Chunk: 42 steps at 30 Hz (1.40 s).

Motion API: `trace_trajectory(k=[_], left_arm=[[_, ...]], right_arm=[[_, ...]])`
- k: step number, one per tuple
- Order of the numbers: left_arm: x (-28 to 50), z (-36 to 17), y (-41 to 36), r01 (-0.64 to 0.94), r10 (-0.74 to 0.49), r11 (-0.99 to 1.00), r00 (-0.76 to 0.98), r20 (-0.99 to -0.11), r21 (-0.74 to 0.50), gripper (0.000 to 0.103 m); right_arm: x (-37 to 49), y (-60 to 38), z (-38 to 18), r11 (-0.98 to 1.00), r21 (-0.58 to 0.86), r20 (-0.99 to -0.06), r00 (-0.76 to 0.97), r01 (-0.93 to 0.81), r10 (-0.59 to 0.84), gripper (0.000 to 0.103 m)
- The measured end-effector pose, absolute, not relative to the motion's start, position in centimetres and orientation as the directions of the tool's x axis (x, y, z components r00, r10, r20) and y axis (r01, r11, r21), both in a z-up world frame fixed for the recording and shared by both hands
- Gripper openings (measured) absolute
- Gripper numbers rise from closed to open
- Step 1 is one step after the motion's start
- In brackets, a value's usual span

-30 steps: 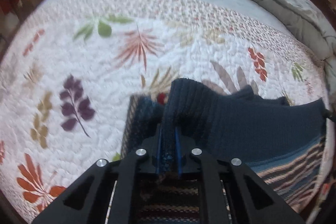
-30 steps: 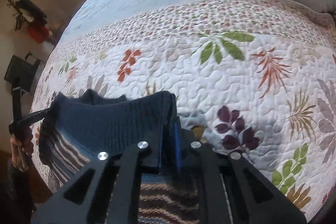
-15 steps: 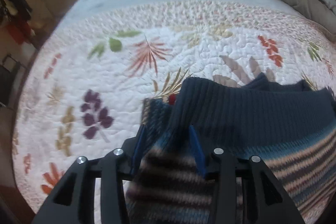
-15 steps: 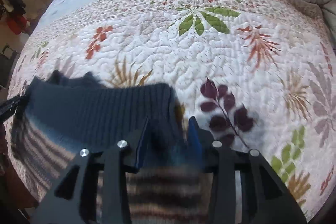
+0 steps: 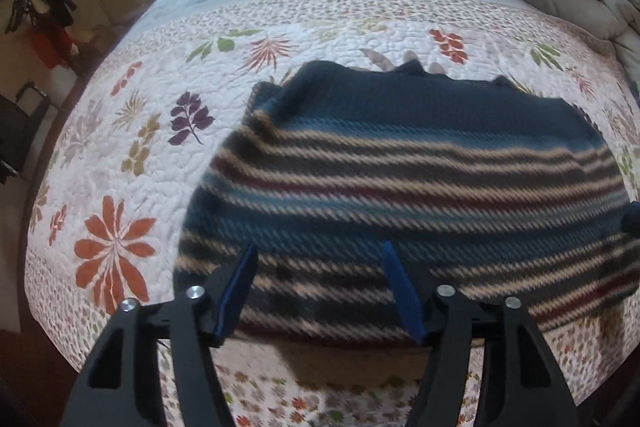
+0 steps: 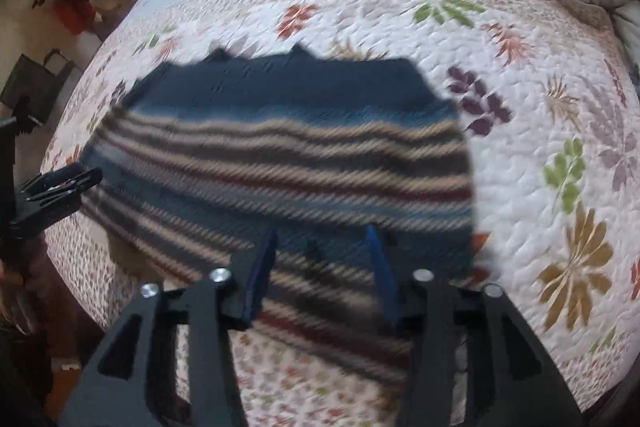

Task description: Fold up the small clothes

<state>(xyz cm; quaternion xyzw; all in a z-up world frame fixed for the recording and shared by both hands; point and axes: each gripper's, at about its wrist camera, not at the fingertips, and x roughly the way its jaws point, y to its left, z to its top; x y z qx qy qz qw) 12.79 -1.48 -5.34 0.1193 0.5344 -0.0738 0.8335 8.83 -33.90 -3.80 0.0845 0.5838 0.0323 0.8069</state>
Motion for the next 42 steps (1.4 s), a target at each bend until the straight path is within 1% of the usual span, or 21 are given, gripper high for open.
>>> trace_trajectory(k=[2,4,8,13,14,16,19,21,22,23,25,27,29,32,34,36,42], left_arm=[[11.7,-5.5,-1.9,0.255,0.005,0.959,0.423,-0.906,0.124,0.068],[10.9,-5.7,-2.0,0.264,-0.016,0.959,0.407,-0.913,0.101,0.068],[9.7,-5.9,-1.9,0.274,-0.041,0.959,0.394,-0.918,0.075,0.069],[9.3,-6.0,-2.1,0.28,-0.04,0.957,0.398,-0.916,0.08,0.07],[9.2,-6.1,-2.1,0.282,-0.042,0.956,0.397,-0.917,0.078,0.07],[9.2,-6.1,-2.2,0.285,-0.041,0.955,0.397,-0.917,0.08,0.07],[9.3,-6.2,-2.5,0.29,-0.035,0.953,0.398,-0.917,0.09,0.073],[9.4,-6.5,-2.7,0.293,-0.026,0.951,0.396,-0.918,0.099,0.074],[9.5,-6.6,-2.8,0.295,-0.023,0.95,0.396,-0.918,0.103,0.075],[9.6,-7.0,-2.8,0.295,-0.02,0.95,0.39,-0.921,0.104,0.076],[9.9,-7.4,-2.6,0.288,-0.019,0.953,0.379,-0.925,0.099,0.076],[10.2,-8.1,-2.4,0.281,-0.017,0.955,0.366,-0.93,0.093,0.076],[10.6,-9.0,-2.2,0.281,-0.02,0.956,0.349,-0.937,0.084,0.076],[11.4,-10.9,-1.6,0.263,-0.04,0.964,0.283,-0.958,0.037,0.077],[11.5,-11.3,-1.5,0.259,-0.046,0.966,0.274,-0.961,0.028,0.078],[11.4,-11.2,-1.5,0.261,-0.05,0.965,0.277,-0.959,0.025,0.077],[10.3,-10.1,-1.6,0.266,-0.061,0.964,0.291,-0.955,0.02,0.076]], right_arm=[[8.1,-33.0,-3.8,0.993,0.11,-0.938,0.335,0.05,0.087,0.061],[7.3,-33.2,-3.7,0.996,0.068,-0.933,0.358,0.066,0.04,0.066],[5.7,-36.8,-4.8,0.985,0.059,-0.938,0.346,0.164,-0.002,0.067],[4.4,-39.7,-7.8,0.973,0.132,-0.955,0.287,0.191,0.073,0.066],[4.3,-39.8,-8.1,0.97,0.155,-0.954,0.284,0.186,0.098,0.059],[4.4,-39.9,-8.5,0.956,0.232,-0.943,0.284,0.181,0.175,0.049],[4.8,-39.9,-8.4,0.942,0.287,-0.93,0.285,0.176,0.23,0.029],[4.8,-39.5,-8.0,0.952,0.267,-0.934,0.283,0.151,0.217,0.02],[4.6,-39.4,-7.6,0.956,0.258,-0.934,0.287,0.136,0.212,0.013],[4.5,-39.3,-7.2,0.958,0.258,-0.934,0.288,0.129,0.213,0.012],[4.2,-39.5,-6.9,0.954,0.272,-0.931,0.286,0.13,0.227,0.011],[3.8,-39.6,-7.0,0.959,0.253,-0.938,0.274,0.13,0.21,0.011],[3.5,-40.1,-7.9,0.955,0.25,-0.945,0.256,0.159,0.205,0.011],[3.2,-40.5,-9.6,0.958,0.224,-0.956,0.231,0.182,0.18,0.012],[3.3,-40.2,-10.9,0.956,0.222,-0.961,0.209,0.193,0.181,0.012],[3.4,-39.8,-11.0,0.961,0.204,-0.964,0.209,0.187,0.164,0.013],[2.2,-40.1,-8.7,0.946,0.228,-0.951,0.263,0.23,0.165,0.034]])
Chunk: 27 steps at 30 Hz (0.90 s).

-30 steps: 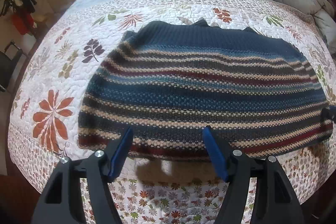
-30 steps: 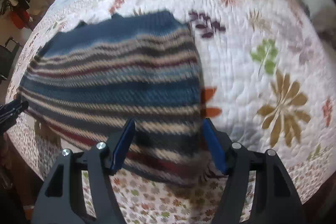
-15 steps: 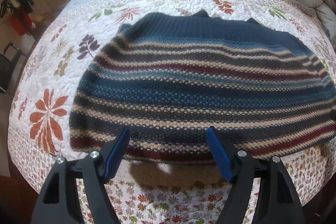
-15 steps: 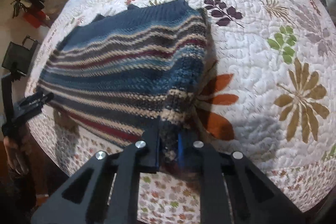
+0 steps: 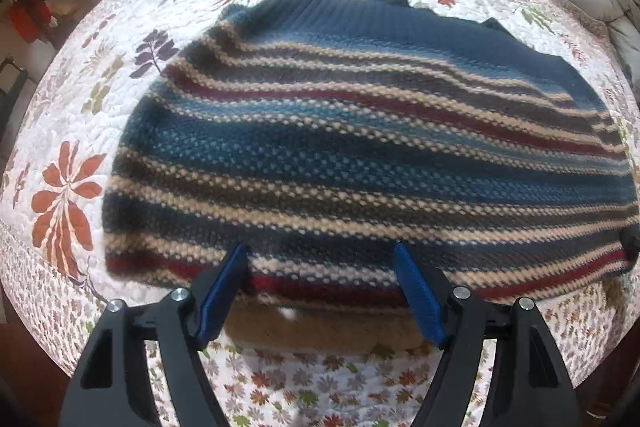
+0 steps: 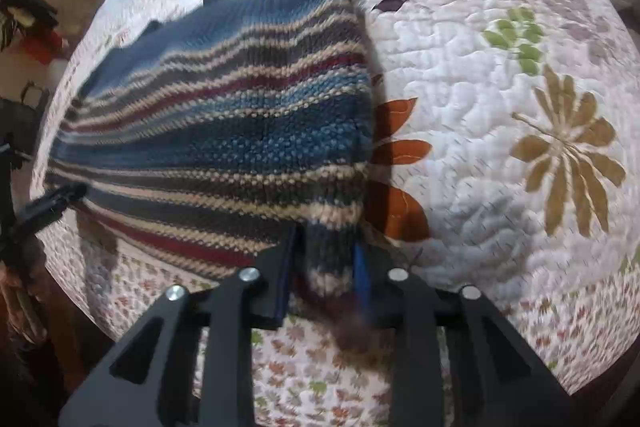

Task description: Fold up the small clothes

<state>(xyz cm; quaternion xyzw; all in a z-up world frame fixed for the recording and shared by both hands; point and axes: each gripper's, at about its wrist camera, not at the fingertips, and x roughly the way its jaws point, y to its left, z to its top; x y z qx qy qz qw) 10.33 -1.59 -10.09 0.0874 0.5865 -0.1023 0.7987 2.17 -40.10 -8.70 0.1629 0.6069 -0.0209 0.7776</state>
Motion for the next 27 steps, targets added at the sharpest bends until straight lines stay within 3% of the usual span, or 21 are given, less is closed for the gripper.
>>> trace_trajectory(k=[2,5,7,27], left_arm=[[9.8,-9.7,-1.8,0.275,-0.074,0.961,0.29,-0.954,0.009,0.076],[9.2,-9.4,-1.9,0.285,-0.097,0.958,0.283,-0.954,-0.013,0.077],[8.9,-9.3,-1.9,0.293,-0.115,0.956,0.277,-0.954,-0.03,0.077],[11.0,-10.5,-3.6,0.286,-0.129,0.957,0.278,-0.952,-0.046,0.084]], right_arm=[[1.1,-40.3,-7.7,0.929,0.263,-0.937,0.3,0.259,0.182,0.054],[-0.5,-40.4,-6.5,0.918,0.275,-0.928,0.33,0.285,0.176,0.071],[-1.0,-40.8,-6.2,0.918,0.275,-0.926,0.337,0.287,0.172,0.075],[4.6,-43.9,-11.5,0.862,0.447,-0.882,0.277,0.238,0.38,0.081]])
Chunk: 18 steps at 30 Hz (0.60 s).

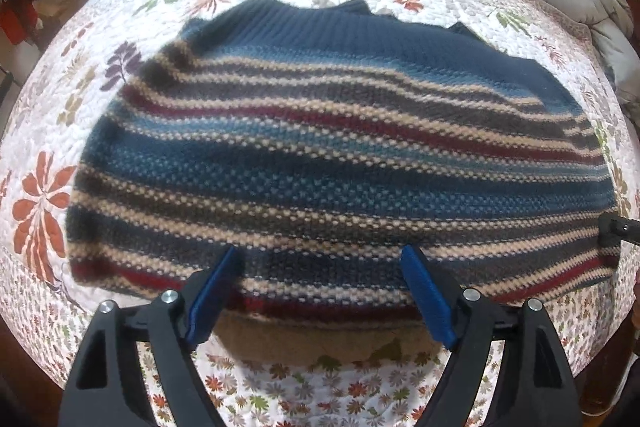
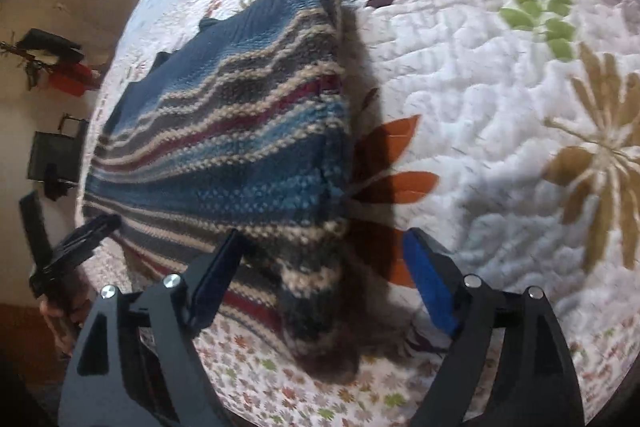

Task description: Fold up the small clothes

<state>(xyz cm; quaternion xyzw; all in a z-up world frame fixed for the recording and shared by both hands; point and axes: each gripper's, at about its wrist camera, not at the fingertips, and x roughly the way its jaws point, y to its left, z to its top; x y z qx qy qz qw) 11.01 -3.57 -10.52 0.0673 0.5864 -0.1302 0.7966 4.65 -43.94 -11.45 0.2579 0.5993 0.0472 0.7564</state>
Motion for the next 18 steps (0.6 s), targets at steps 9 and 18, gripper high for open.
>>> trace_trajectory(k=[9,18], left_arm=[[11.4,-11.5,-3.4,0.295,-0.132,0.954,0.266,-0.955,-0.049,0.087],[11.8,-12.1,-3.2,0.306,-0.128,0.951,0.26,-0.957,-0.044,0.089]], right_arm=[[5.3,-43.3,-12.9,0.747,0.626,-0.773,0.3,0.224,0.559,0.029],[5.1,-41.4,-9.7,0.82,0.519,-0.846,0.281,0.241,0.453,0.022]])
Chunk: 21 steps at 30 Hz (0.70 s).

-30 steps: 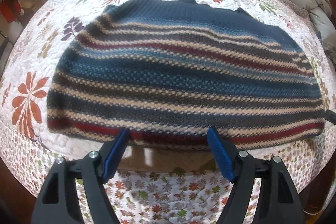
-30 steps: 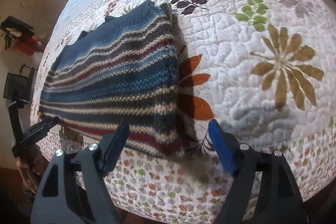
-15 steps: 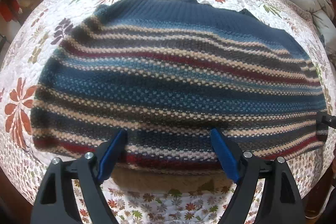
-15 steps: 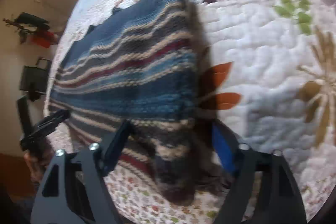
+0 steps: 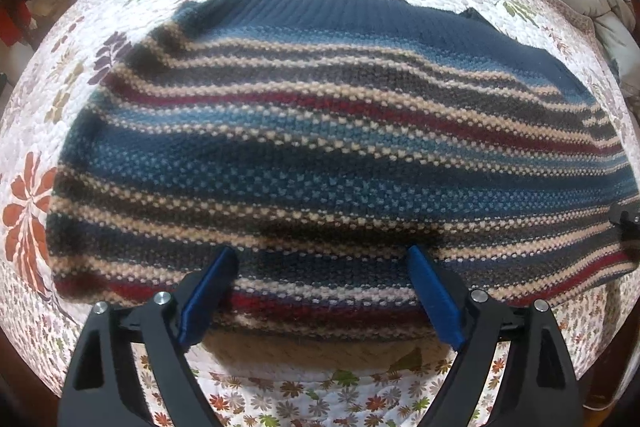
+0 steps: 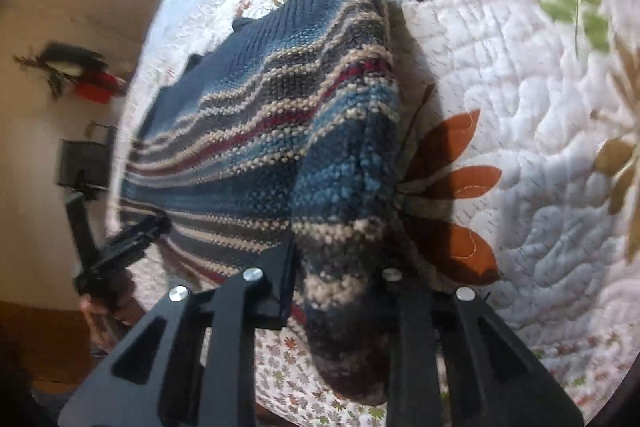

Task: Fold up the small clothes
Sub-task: 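Grasp the sweater side with the right gripper and fold it across the body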

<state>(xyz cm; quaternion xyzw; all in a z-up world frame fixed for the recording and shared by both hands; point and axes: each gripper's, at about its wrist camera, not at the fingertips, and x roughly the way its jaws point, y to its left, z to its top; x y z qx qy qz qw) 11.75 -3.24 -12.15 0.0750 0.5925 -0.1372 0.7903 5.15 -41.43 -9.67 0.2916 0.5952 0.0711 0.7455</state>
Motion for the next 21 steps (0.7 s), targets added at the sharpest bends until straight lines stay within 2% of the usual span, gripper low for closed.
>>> trace_trajectory(k=[6,11,21], left_arm=[[12.0,-12.6,-3.3,0.307,-0.128,0.951,0.269,-0.955,-0.041,0.093],[11.6,-12.0,-3.3,0.311,-0.117,0.95,0.269,-0.956,-0.029,0.093],[9.8,-7.7,-0.2,0.313,-0.167,0.949,0.361,-0.918,-0.05,0.093]], right_arm=[[5.7,-39.8,-9.5,0.88,0.398,-0.911,0.221,0.259,0.347,0.022],[5.5,-39.5,-9.0,0.884,0.373,-0.921,0.229,0.28,0.316,0.022],[7.6,-35.6,0.3,0.906,0.382,-0.89,0.334,0.18,0.309,0.019]])
